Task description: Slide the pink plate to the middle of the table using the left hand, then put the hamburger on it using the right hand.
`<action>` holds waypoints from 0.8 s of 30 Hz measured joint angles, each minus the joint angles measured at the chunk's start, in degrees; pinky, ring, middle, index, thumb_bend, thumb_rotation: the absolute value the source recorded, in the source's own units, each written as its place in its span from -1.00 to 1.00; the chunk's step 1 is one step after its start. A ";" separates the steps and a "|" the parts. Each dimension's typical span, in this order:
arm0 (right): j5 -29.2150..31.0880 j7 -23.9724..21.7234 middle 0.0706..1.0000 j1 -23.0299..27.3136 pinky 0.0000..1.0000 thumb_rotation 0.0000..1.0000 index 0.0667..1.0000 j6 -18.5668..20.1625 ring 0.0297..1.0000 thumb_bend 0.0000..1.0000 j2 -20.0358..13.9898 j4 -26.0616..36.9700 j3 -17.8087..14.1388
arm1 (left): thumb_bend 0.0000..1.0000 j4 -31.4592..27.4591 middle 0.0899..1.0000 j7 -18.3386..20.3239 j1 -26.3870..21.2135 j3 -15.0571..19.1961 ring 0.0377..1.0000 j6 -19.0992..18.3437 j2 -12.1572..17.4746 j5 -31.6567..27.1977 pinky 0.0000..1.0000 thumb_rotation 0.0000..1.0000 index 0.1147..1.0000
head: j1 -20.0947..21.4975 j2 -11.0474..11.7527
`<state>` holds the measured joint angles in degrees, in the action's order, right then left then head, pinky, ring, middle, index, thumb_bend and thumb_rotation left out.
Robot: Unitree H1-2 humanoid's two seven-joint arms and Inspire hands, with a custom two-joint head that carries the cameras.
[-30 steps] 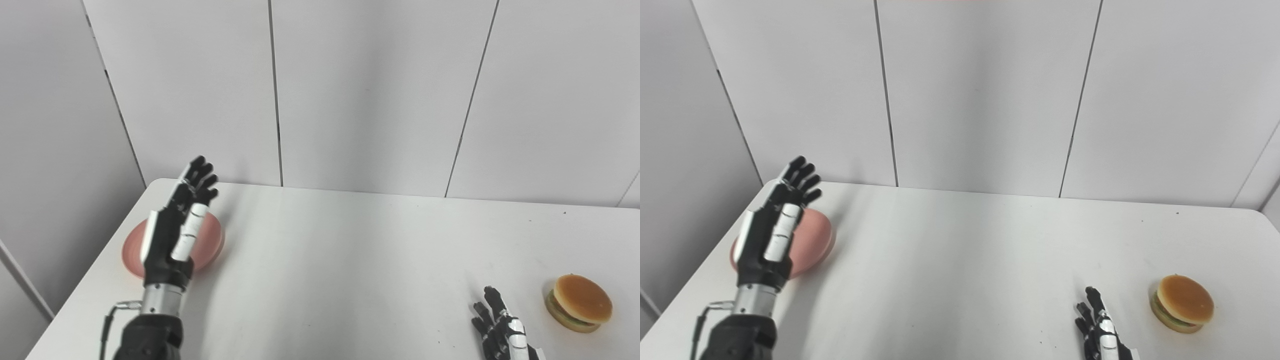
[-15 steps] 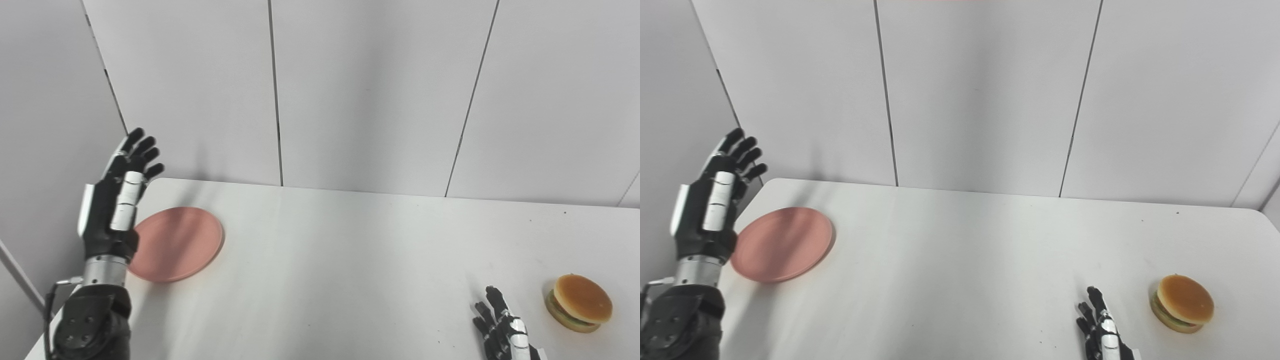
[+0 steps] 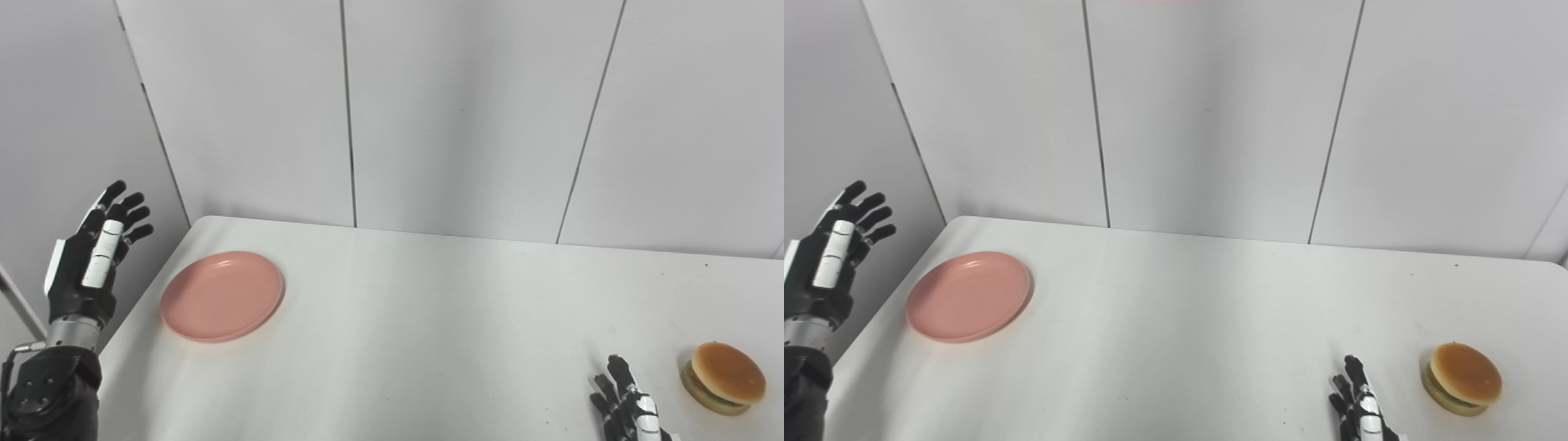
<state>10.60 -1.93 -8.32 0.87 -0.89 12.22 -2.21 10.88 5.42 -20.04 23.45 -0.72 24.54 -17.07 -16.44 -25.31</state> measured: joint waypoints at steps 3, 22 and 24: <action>0.06 0.05 0.98 -0.01 0.93 1.00 0.87 0.13 0.93 0.45 0.01 0.06 -0.01 | 0.93 5.16 0.77 1.22 -1.90 1.45 0.74 0.02 0.23 -3.66 0.52 0.55 0.76 | 0.18 -0.35; 0.28 0.10 0.89 -0.08 0.90 1.00 0.83 1.00 0.91 0.46 -0.01 0.67 0.00 | 0.85 22.38 0.73 1.65 -6.52 1.19 0.70 1.50 0.76 -3.74 0.52 0.50 0.71 | 0.53 -0.88; 0.24 0.10 0.89 -0.11 0.90 1.00 0.83 1.09 0.91 0.45 -0.02 0.74 -0.01 | 0.86 23.76 0.74 1.22 -7.40 1.17 0.70 1.71 0.62 -3.74 0.52 0.49 0.71 | 0.53 -0.97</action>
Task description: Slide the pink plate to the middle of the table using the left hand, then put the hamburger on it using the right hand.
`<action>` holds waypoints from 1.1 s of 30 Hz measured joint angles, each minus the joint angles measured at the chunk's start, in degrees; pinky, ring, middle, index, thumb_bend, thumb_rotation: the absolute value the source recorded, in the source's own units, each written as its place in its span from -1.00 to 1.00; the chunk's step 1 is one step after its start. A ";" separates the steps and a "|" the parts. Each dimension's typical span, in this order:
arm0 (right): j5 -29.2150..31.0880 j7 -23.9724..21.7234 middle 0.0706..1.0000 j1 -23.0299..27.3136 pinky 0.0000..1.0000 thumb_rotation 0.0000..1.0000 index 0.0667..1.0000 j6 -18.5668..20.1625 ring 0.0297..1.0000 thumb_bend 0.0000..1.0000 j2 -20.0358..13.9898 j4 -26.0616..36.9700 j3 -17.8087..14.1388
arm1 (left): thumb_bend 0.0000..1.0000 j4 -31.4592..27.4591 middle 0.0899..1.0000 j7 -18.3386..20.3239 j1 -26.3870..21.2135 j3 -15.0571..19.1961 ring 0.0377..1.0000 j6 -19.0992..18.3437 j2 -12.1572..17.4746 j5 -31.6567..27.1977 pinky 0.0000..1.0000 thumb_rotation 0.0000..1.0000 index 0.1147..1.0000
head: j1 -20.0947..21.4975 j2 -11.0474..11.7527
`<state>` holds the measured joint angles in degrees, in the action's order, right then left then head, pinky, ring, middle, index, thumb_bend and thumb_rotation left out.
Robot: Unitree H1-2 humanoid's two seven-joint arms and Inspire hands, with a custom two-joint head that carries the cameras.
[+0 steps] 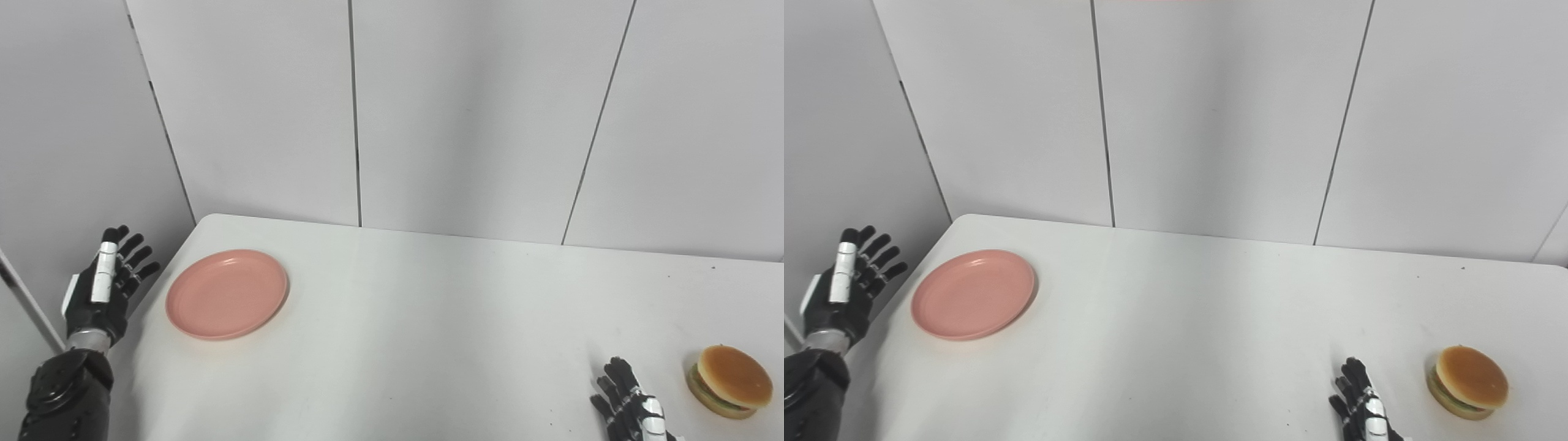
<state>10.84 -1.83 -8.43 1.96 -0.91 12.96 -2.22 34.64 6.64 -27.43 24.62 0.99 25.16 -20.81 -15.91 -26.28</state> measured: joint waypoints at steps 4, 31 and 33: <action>-0.05 -0.01 0.90 -0.02 0.92 1.00 0.83 0.43 0.92 0.48 -0.02 0.26 0.02 | 0.88 2.61 0.73 -0.27 -1.58 -0.86 0.71 0.22 -0.02 0.03 0.52 0.50 0.73 | 0.35 -0.70; -1.01 0.62 0.85 -0.52 0.86 1.00 0.79 2.41 0.87 0.48 0.07 2.28 0.33 | 0.89 10.40 0.65 -0.07 -6.86 -5.72 0.65 0.71 -2.17 1.27 0.45 0.43 0.64 | 2.20 -2.20; -1.00 0.66 0.85 -0.57 0.86 1.00 0.78 2.49 0.87 0.47 0.08 2.34 0.33 | 0.88 10.39 0.68 0.33 -6.86 -5.75 0.68 0.74 -2.27 1.22 0.43 0.45 0.68 | 2.20 -2.20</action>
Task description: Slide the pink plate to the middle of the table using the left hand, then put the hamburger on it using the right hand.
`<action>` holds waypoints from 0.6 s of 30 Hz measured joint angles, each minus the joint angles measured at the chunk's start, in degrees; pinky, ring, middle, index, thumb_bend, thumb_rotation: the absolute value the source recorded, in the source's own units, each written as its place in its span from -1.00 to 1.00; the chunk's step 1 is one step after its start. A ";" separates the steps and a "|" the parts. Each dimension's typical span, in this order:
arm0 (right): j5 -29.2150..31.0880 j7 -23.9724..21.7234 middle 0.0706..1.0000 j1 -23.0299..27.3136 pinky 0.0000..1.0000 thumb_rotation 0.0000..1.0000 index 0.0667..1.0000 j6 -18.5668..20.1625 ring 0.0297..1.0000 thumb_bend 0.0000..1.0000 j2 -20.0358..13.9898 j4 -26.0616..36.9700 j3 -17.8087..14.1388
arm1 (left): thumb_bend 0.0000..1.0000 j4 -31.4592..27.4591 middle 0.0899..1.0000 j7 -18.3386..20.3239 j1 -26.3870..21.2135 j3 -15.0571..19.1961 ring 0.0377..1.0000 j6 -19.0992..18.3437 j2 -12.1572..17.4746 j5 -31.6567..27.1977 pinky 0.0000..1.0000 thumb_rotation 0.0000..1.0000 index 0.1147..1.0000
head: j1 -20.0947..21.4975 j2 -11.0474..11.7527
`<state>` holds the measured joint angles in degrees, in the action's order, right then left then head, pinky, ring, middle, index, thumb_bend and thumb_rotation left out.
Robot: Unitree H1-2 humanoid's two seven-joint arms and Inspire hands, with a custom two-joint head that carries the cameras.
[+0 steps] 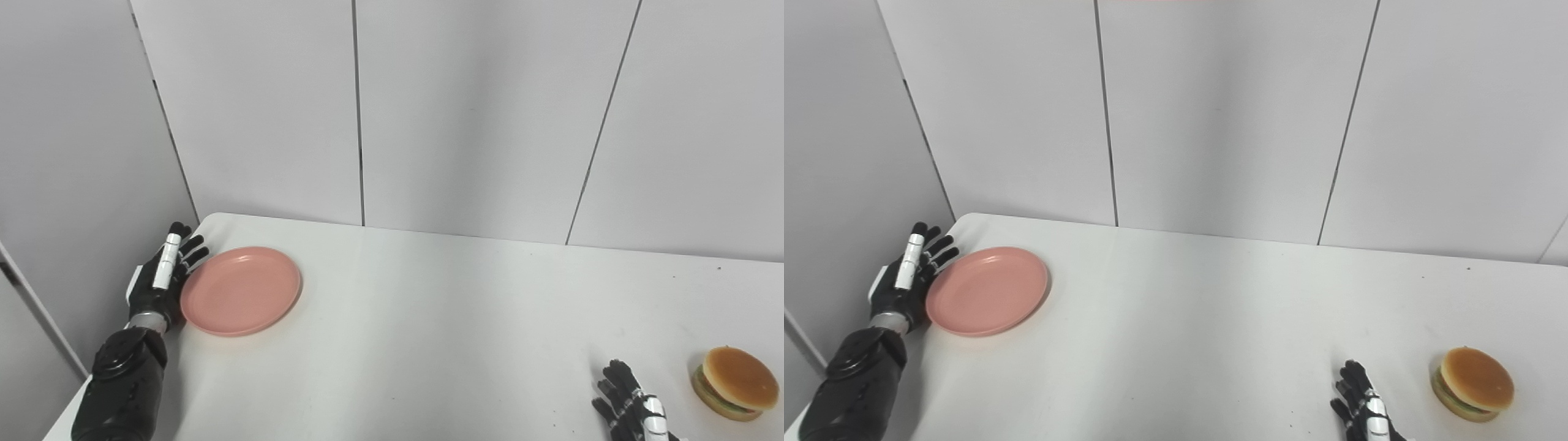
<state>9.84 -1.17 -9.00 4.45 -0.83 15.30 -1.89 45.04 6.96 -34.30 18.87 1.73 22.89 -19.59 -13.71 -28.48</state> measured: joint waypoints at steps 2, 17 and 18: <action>0.01 0.09 0.84 -0.04 0.86 1.00 0.77 0.09 0.87 0.46 0.01 0.08 0.00 | 0.88 -0.05 0.68 0.76 0.00 -0.13 0.68 0.07 -0.14 -0.13 0.41 0.45 0.68 | 0.44 -0.44; -0.46 1.01 0.81 -0.16 0.81 1.00 0.75 1.75 0.83 0.49 0.07 1.22 0.49 | 0.93 -3.92 0.68 2.23 0.13 -3.55 0.68 -0.05 -5.36 0.21 0.49 0.42 0.70 | 1.23 -0.97; -0.60 1.09 0.80 -0.17 0.81 1.00 0.75 1.88 0.83 0.49 0.08 1.26 0.50 | 0.93 -4.20 0.68 2.24 0.17 -3.72 0.69 -0.08 -5.75 0.22 0.49 0.42 0.70 | 1.40 -1.05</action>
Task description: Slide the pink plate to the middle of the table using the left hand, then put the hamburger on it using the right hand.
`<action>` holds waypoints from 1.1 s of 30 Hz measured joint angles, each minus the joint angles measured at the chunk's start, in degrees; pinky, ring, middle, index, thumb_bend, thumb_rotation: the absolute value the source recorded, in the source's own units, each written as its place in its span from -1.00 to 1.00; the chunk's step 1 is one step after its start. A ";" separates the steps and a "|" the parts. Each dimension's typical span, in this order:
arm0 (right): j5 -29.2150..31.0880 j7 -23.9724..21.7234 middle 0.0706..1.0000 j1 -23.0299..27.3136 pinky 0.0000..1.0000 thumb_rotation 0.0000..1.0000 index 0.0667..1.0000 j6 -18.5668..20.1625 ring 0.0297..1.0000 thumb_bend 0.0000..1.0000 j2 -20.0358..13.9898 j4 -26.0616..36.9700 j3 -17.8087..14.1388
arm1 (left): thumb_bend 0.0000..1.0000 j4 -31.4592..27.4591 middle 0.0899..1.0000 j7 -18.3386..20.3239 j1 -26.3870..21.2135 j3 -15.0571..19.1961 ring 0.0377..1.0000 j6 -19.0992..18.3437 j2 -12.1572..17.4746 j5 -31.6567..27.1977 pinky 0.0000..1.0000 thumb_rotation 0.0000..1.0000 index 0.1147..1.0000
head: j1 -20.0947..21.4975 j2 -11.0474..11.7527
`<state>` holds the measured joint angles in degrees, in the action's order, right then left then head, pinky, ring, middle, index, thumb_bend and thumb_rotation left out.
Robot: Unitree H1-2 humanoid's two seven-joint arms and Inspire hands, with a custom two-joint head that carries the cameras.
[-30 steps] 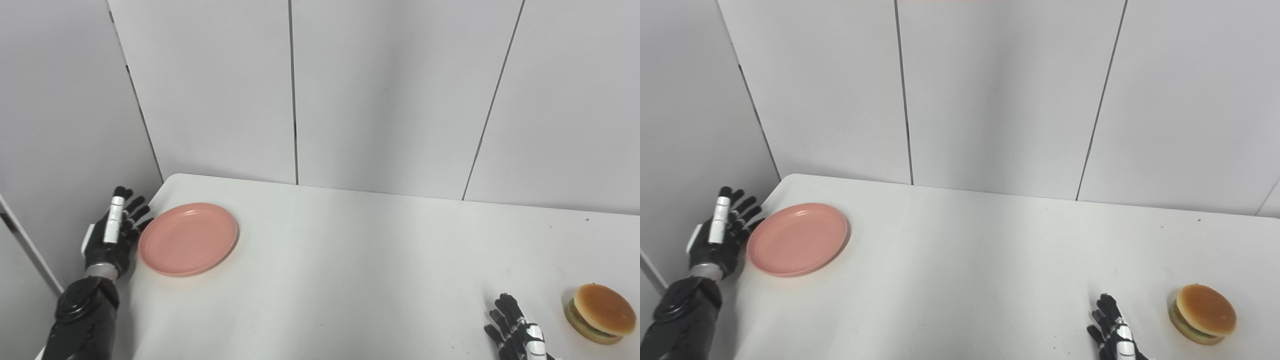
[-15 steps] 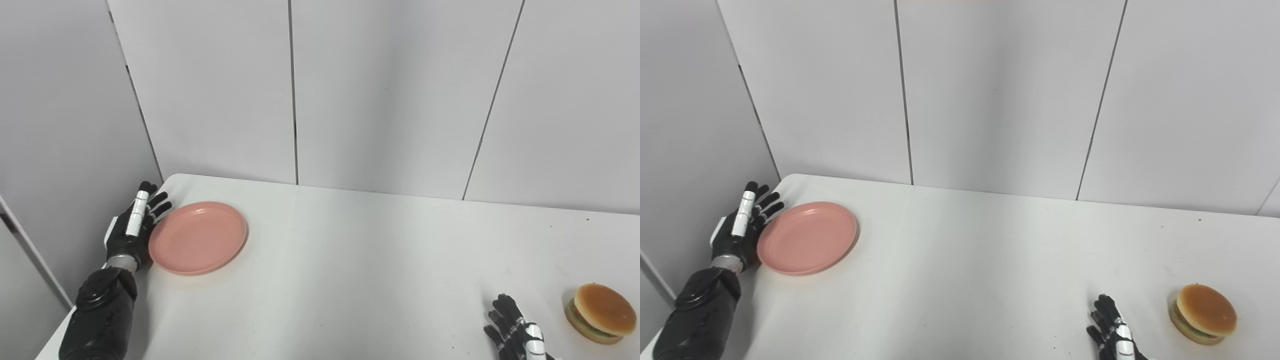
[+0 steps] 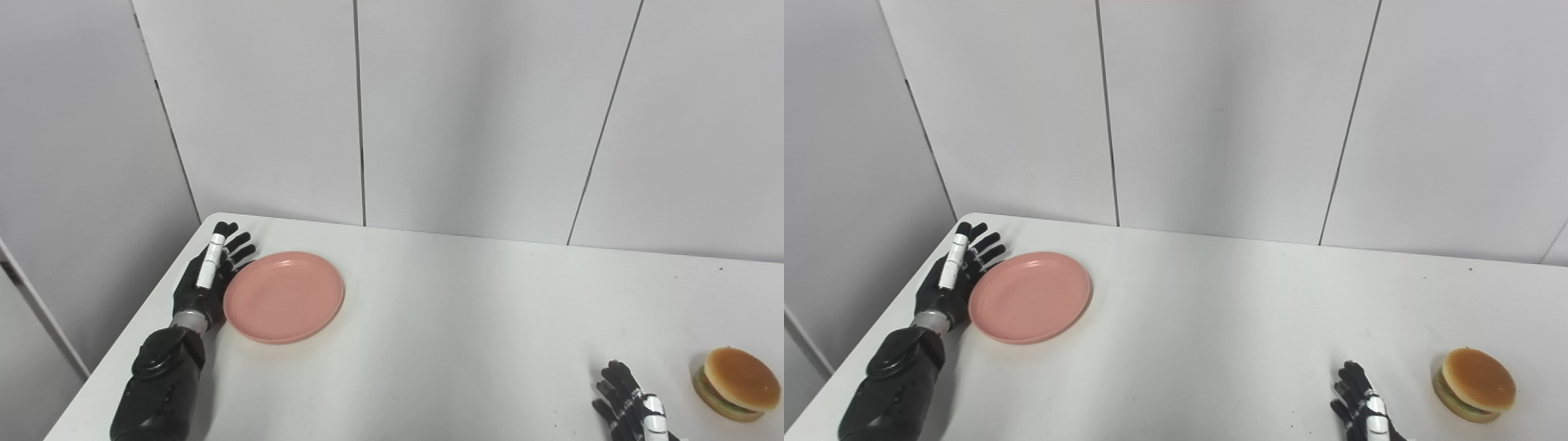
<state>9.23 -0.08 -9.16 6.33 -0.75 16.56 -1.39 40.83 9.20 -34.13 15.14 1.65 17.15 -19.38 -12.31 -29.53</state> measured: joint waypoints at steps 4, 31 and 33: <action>-0.75 0.15 0.80 0.00 0.81 1.00 0.75 0.26 0.83 0.50 0.06 0.13 0.21 | 0.89 -0.39 0.67 0.27 -0.04 -1.52 0.70 0.05 -1.43 0.44 0.53 0.43 0.67 | 0.44 -0.09; -3.51 2.40 0.71 -0.23 0.64 1.00 0.64 2.08 0.73 0.58 0.70 2.14 4.26 | 0.94 -8.98 0.62 -1.50 2.04 -8.09 0.71 -2.67 -10.66 6.06 0.70 0.52 0.60 | 9.76 -3.60; -3.75 2.47 0.70 -0.27 0.62 1.00 0.63 2.54 0.72 0.57 0.81 2.38 4.76 | 0.94 -10.27 0.62 -1.99 2.45 -8.06 0.71 -3.64 -11.74 6.06 0.78 0.54 0.59 | 10.72 -3.96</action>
<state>5.49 2.39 -9.43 8.86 0.06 18.94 3.37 30.57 7.20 -31.68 7.08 -1.99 5.41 -13.31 -1.58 -33.49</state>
